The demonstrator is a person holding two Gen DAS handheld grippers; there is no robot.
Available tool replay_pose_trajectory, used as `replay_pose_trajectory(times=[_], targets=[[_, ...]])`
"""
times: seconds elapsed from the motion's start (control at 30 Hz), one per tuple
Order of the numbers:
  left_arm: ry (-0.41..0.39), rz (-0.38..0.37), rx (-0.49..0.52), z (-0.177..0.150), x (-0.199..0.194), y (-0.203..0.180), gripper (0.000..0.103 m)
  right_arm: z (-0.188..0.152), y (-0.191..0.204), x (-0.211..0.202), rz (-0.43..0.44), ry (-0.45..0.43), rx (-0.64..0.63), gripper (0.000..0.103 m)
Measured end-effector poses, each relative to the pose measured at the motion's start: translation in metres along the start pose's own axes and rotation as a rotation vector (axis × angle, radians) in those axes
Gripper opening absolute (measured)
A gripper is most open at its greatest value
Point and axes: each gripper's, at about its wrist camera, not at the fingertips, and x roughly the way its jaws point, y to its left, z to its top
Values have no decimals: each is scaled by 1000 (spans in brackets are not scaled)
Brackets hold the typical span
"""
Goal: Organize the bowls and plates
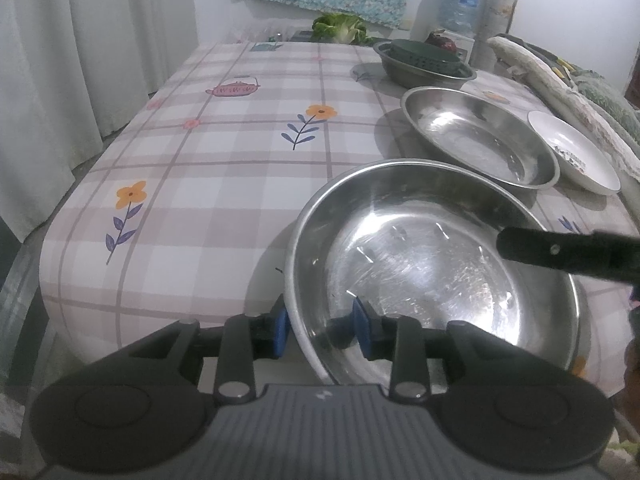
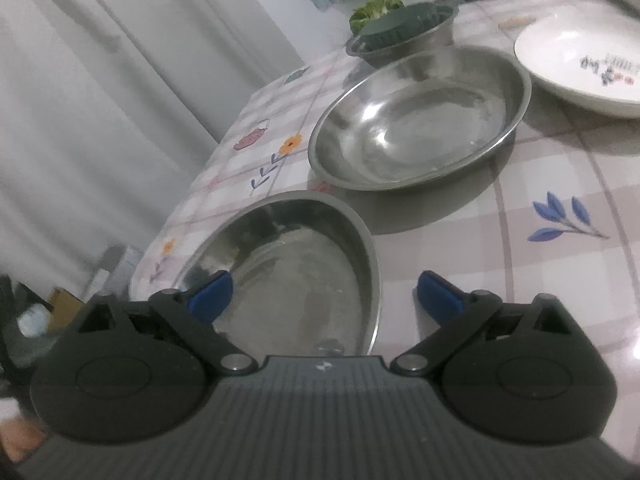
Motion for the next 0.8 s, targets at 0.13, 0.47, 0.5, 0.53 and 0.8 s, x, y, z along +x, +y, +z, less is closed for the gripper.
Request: replay_pose_trajectory(times=[0.13,0.47,0.5,0.53,0.8], targets=[[-6,10,11,-1,0,-2,34,-4,2,-2,-50,-13,-50,73],[-22,14,39,-4,-1,-2,31,-12,8,-4,-125,-30,-124,35],[-23,15,43,-4,-1,-2,31,-13,8,-4,-135,-33,-127,33],[-25,18,48,-3,-1,-3,32,-13,8,-4,-143,-35,-132,29],[-37,27,53,-3,0,-4,32,-19,19,-1,-183,-39,-199,20]])
